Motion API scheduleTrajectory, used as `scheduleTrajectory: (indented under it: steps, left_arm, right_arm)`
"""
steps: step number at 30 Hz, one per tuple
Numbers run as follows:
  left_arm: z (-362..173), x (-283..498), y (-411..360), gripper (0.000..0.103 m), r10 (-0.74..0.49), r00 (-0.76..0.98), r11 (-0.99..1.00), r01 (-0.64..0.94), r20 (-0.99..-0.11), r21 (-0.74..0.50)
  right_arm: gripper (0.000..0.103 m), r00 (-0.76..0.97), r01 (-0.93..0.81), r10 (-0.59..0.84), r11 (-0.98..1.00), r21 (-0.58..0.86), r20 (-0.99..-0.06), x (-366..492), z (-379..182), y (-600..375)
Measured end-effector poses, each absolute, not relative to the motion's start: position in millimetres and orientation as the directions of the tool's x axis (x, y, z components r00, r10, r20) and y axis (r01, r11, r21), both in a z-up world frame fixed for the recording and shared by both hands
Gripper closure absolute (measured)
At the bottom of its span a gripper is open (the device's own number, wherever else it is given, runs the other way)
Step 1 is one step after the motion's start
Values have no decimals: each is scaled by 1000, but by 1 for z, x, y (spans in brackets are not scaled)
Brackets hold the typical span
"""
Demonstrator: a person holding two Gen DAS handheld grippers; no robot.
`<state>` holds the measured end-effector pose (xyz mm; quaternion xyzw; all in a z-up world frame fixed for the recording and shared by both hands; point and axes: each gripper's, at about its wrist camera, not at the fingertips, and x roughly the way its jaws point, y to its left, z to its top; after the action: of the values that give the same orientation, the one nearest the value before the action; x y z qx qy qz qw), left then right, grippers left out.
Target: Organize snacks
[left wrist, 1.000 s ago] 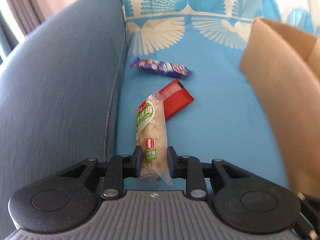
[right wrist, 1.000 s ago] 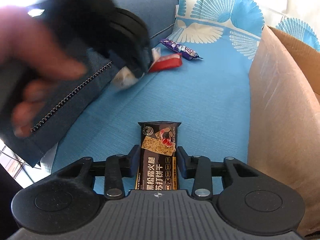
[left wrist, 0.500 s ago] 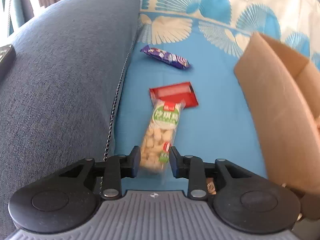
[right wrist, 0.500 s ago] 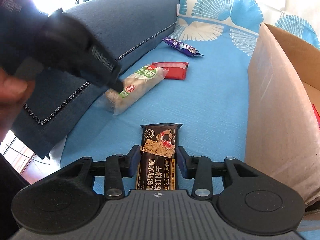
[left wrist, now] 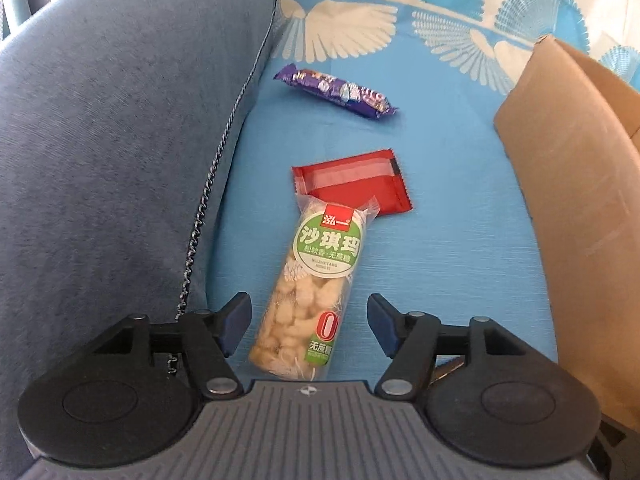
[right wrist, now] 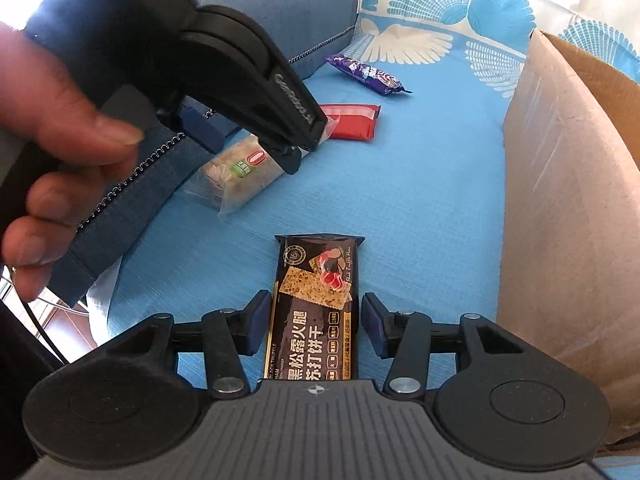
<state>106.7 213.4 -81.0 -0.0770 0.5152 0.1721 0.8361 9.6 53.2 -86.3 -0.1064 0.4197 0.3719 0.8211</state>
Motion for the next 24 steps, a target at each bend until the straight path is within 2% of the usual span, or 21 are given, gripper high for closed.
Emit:
scheduleTrajectory:
  steps: [6,9,10,11,13,19,24]
  left_arm:
    - [-91,115,216,33,193,379,925,-378,-905,39]
    - [-94,114,217,35,181,379,924,-381,-908,26]
    - [-94,114,217,44,177,379,925,-379,-908,22]
    - [-94,113,217,59,172,380,926,-376,-909,18]
    - [-92,110,218,63,154,392,927,-376,-907,-5]
    - [-69,88,208,64,120,476,932,-357,-871,-67]
    - [-37,56,204,64,132,618,925,-358,-775,-128]
  right_arm:
    - [52,379,-708,517,697,119,-768,9,-87,55]
    - [62,385,-712,519,693,112,-763,6,-87,54]
    - [62,387,-714,521,692,110,-761,6,-86,53]
    - [62,392,-714,520,692,106,-759,5,-86,53]
    - [62,404,-712,522,695,100,-751,3,-83,51]
    - [62,481,-726,575,685,67,-662,-10,-60,39]
    - [62,555,-705,586,708,40,-590,-24,-41,20]
